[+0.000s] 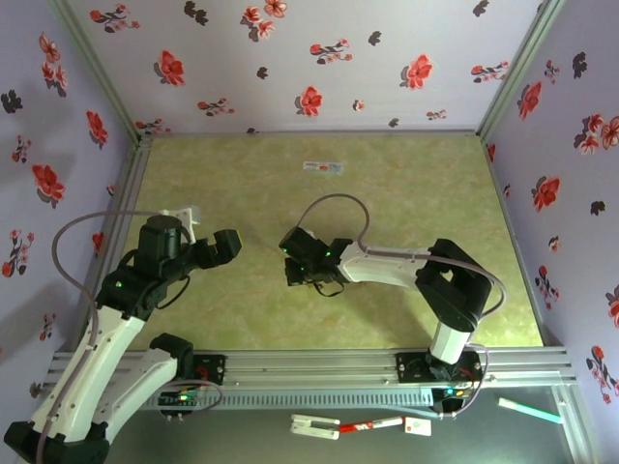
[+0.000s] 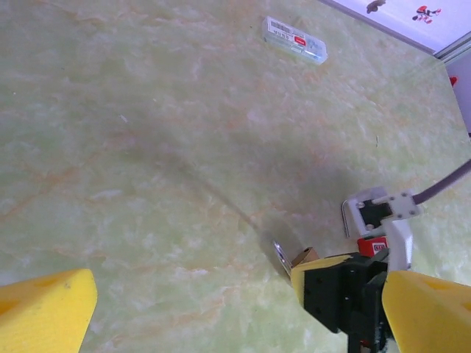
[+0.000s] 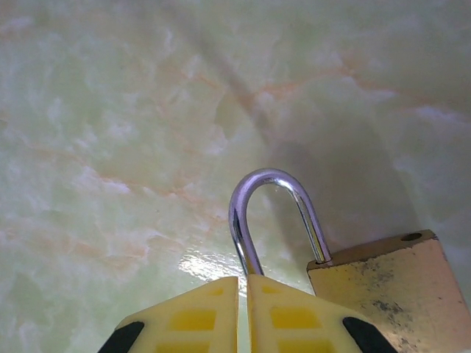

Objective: Unlock with the key

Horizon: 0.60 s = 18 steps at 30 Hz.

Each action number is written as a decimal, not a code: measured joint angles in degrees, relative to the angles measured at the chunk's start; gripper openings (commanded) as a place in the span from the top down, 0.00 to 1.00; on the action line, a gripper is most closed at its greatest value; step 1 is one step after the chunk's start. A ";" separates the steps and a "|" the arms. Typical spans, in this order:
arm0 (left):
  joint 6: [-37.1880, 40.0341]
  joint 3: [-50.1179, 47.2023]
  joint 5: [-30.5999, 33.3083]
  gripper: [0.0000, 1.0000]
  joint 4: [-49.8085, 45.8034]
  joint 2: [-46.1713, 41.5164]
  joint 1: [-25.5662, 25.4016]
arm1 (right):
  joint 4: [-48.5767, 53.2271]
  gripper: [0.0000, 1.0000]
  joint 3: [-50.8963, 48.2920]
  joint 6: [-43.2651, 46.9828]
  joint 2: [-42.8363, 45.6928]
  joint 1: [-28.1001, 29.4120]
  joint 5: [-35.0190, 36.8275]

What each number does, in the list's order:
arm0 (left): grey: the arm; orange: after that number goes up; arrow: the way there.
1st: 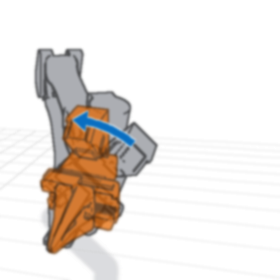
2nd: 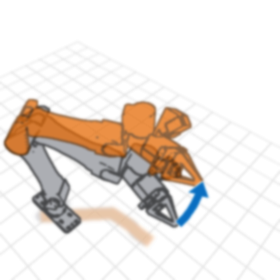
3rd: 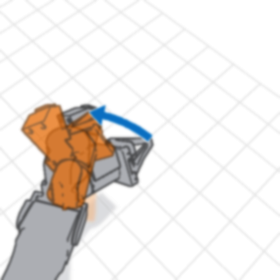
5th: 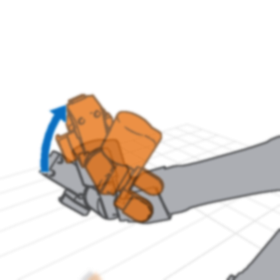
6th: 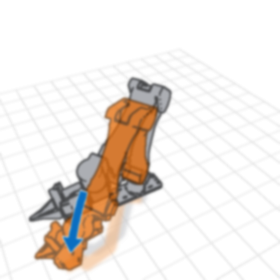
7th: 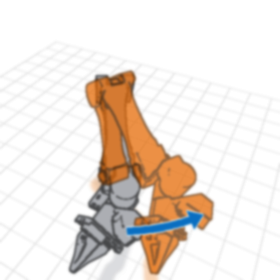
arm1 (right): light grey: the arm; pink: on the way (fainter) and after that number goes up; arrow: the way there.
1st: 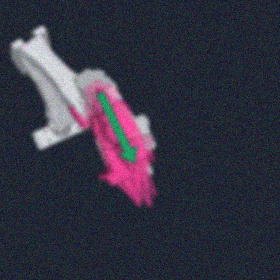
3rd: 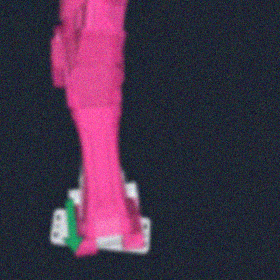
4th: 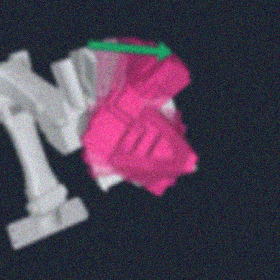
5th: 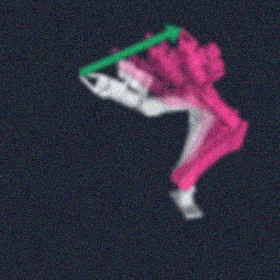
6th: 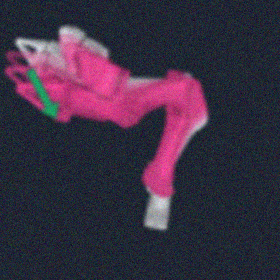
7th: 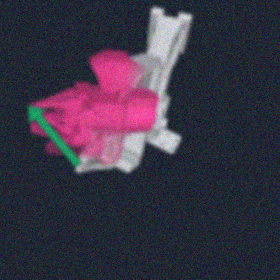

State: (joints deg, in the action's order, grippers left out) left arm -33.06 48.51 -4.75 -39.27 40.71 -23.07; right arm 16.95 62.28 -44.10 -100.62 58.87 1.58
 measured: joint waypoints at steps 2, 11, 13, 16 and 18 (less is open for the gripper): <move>0.04 -0.02 0.02 0.00 0.00 -0.07 0.00 | -0.28 0.88 0.39 0.02 -1.09 0.00 -0.13; 0.42 -0.15 0.04 0.00 0.00 -0.09 0.00 | -0.48 0.86 1.49 0.00 -3.17 -0.02 0.11; 0.46 -0.52 0.04 0.00 0.02 -0.07 0.00 | -0.46 0.85 1.77 0.00 -3.96 -0.13 0.11; 0.63 -1.03 0.04 0.00 -0.02 -0.07 0.00 | -0.42 0.83 1.81 -0.02 -4.79 -0.57 0.11; 0.63 -1.07 0.04 0.00 -0.02 -0.09 0.00 | -0.39 0.83 1.86 -0.02 -5.29 -1.01 0.11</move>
State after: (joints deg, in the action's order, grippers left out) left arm -32.42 47.44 -4.71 -39.29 40.62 -23.07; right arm 16.56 64.14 -44.12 -105.91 57.87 1.69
